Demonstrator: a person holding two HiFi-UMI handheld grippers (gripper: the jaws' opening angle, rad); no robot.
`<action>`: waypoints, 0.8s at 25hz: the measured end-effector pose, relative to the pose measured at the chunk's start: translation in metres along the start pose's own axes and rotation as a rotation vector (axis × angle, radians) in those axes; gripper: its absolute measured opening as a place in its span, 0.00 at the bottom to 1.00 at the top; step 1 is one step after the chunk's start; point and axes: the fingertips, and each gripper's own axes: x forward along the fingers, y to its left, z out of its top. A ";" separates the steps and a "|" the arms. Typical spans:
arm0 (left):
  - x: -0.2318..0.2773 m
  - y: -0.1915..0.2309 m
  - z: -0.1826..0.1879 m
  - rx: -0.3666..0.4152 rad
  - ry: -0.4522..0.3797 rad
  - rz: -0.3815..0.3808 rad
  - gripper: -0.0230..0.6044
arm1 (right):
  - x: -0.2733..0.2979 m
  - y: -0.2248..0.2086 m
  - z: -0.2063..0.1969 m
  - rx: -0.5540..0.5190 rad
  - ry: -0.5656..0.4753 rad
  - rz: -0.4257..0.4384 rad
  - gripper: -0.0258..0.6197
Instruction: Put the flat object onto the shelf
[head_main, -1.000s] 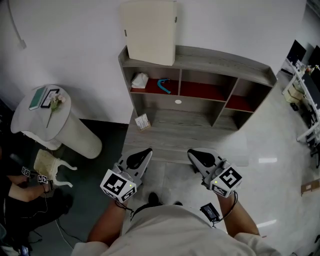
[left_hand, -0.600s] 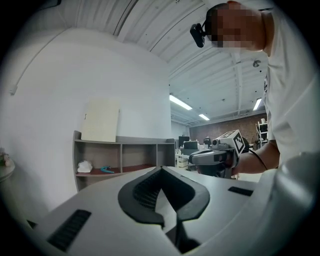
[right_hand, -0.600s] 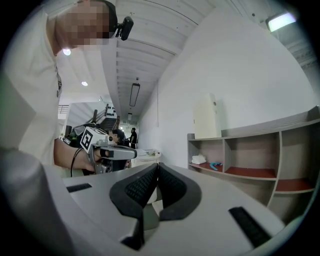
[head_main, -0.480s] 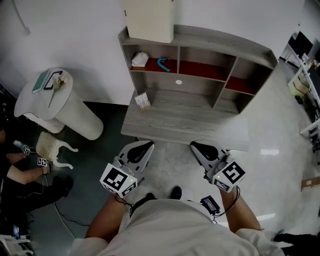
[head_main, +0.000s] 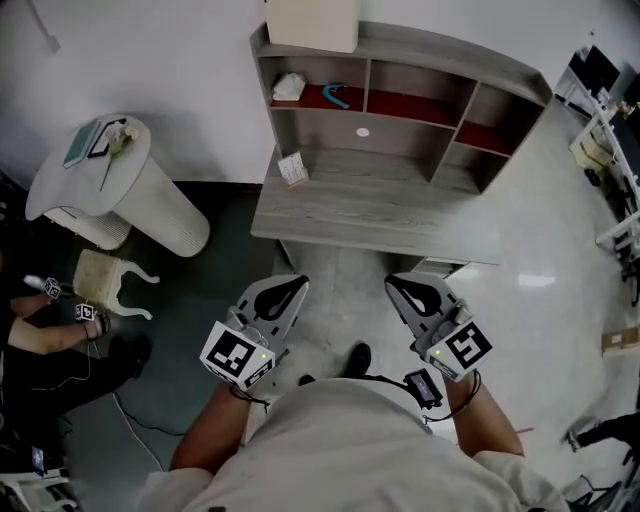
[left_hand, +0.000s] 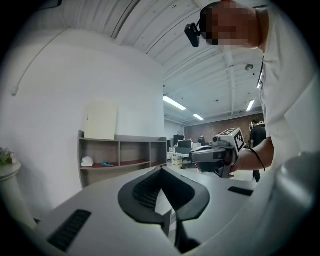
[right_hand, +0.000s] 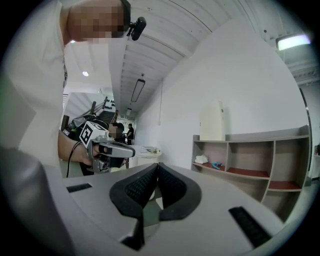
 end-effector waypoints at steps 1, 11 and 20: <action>-0.010 -0.003 -0.001 0.004 0.002 -0.003 0.06 | 0.000 0.011 0.000 -0.001 0.002 -0.005 0.07; -0.106 -0.015 -0.022 -0.009 0.002 -0.028 0.06 | -0.001 0.112 -0.009 0.041 0.053 -0.089 0.07; -0.163 -0.021 -0.039 -0.001 -0.006 -0.033 0.06 | -0.002 0.183 -0.016 0.031 0.049 -0.092 0.07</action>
